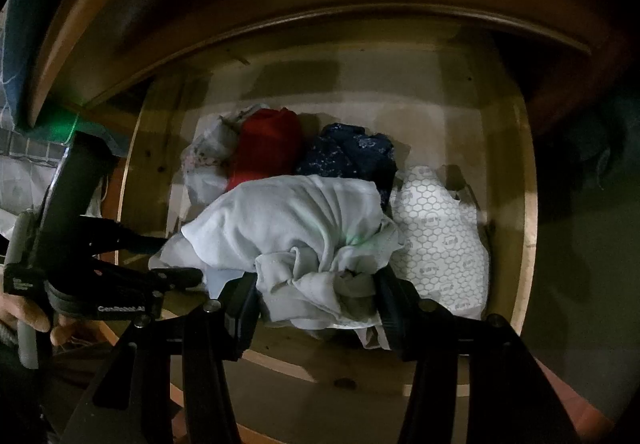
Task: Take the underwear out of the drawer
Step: 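Grasp the white rolled garment with the left tool while the right holds its garment, then carry the white rolled garment into the shoe box and open the left tool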
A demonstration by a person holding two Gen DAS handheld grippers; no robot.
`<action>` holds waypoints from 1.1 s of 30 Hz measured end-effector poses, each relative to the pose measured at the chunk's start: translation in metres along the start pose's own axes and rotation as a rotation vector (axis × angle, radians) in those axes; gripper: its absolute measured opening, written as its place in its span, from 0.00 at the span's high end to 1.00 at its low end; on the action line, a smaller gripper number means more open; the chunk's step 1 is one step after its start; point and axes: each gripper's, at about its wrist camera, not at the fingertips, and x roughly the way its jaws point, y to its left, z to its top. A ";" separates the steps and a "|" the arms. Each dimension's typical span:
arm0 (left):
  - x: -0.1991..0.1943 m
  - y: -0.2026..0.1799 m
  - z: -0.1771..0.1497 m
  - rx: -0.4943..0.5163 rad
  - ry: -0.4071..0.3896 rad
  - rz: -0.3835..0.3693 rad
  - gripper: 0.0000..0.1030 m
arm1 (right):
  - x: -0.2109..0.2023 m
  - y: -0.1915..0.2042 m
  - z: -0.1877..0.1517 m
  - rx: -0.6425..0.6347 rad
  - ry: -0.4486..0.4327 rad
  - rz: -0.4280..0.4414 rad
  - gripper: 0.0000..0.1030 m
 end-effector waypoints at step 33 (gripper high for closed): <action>-0.190 -0.048 -0.110 0.004 -0.536 -0.038 0.56 | 0.005 0.013 -0.009 -0.107 -0.014 -0.125 0.52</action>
